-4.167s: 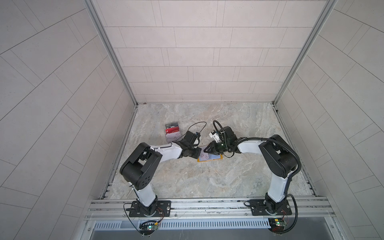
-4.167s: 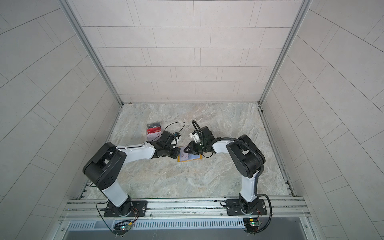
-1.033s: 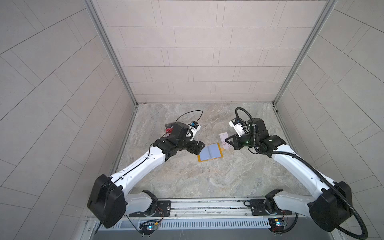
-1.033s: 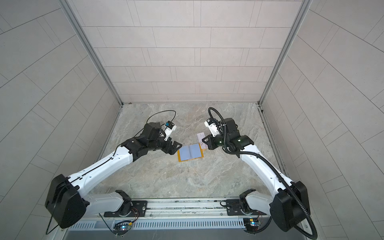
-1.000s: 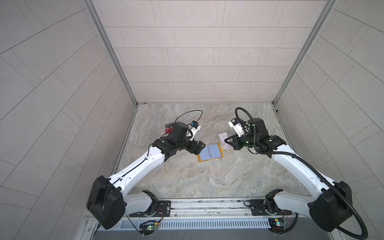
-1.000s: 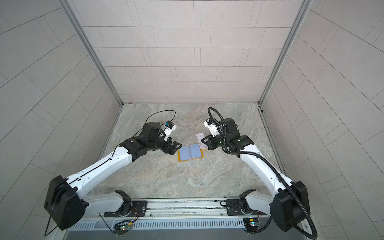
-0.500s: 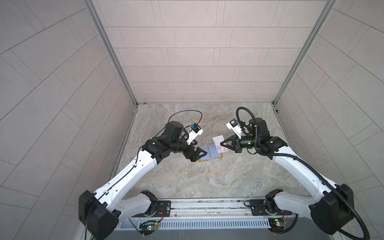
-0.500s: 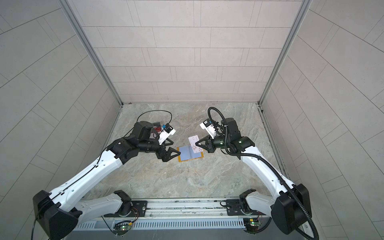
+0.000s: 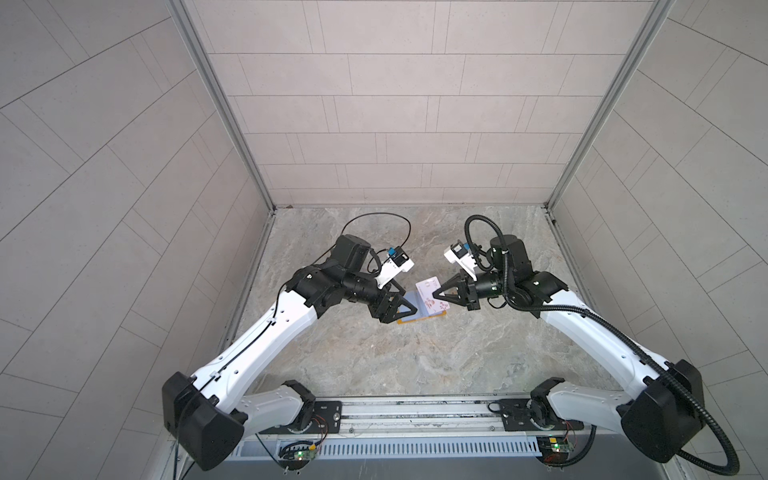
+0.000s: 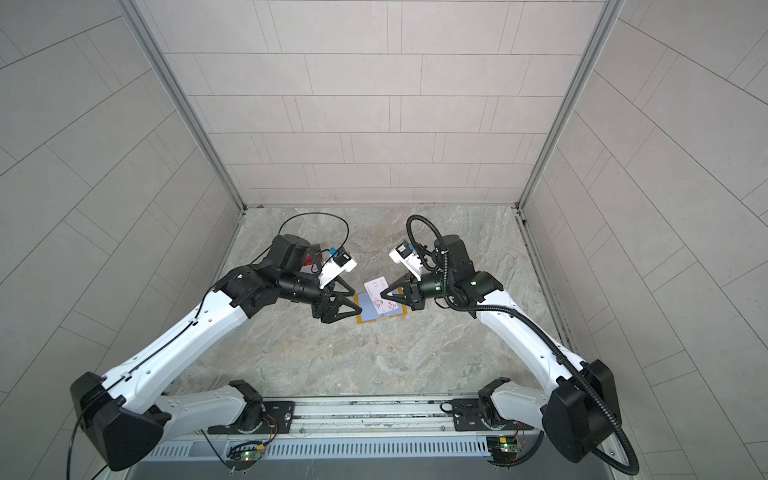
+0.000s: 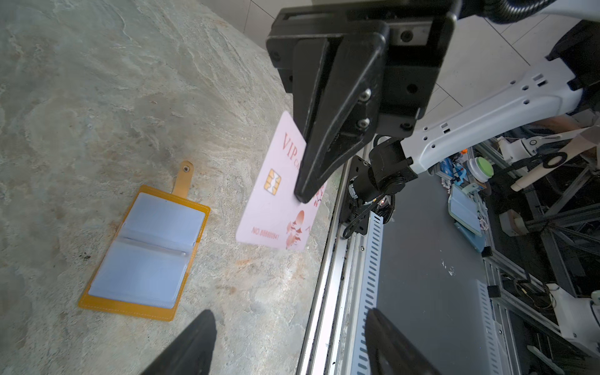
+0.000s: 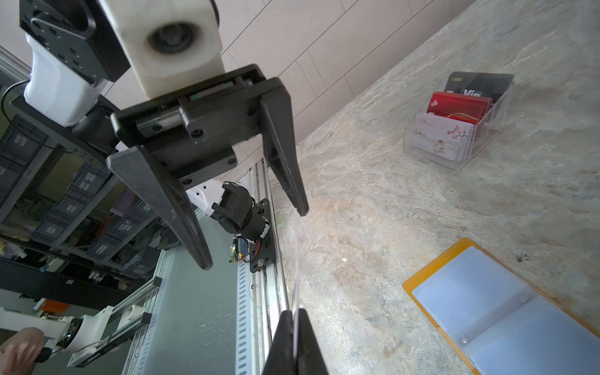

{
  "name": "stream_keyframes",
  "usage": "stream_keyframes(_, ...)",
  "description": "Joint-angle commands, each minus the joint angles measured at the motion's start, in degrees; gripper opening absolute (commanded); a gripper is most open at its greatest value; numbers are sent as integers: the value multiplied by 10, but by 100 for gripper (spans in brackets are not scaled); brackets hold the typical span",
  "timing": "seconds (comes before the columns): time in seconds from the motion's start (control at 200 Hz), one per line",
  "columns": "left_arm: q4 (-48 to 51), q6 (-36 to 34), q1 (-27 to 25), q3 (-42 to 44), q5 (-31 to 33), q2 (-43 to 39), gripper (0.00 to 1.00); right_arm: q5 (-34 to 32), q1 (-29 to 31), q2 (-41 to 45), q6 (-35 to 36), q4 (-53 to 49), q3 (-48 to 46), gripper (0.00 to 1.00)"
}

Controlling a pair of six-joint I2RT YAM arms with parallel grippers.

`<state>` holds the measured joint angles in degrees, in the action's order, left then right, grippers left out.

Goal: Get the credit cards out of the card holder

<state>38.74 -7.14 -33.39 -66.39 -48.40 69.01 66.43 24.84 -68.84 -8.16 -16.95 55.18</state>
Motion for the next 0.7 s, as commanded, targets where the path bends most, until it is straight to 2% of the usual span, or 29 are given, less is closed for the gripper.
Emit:
stream_keyframes(0.0,25,-22,3,-20,-31,3,75,33,14,-9,33,7,22,0)
stream_keyframes(0.12,32,-29,3,-22,-37,10,74,34,33,-19,52,-10,31,0)
stream_keyframes(0.275,46,-36,7,-31,-74,27,61,31,47,-28,56,-10,31,0)
stream_keyframes(0.431,59,-50,7,-39,-100,33,57,33,56,-46,80,-35,43,0)
stream_keyframes(0.696,69,-60,7,-38,-97,36,48,34,60,-71,115,-77,66,0)
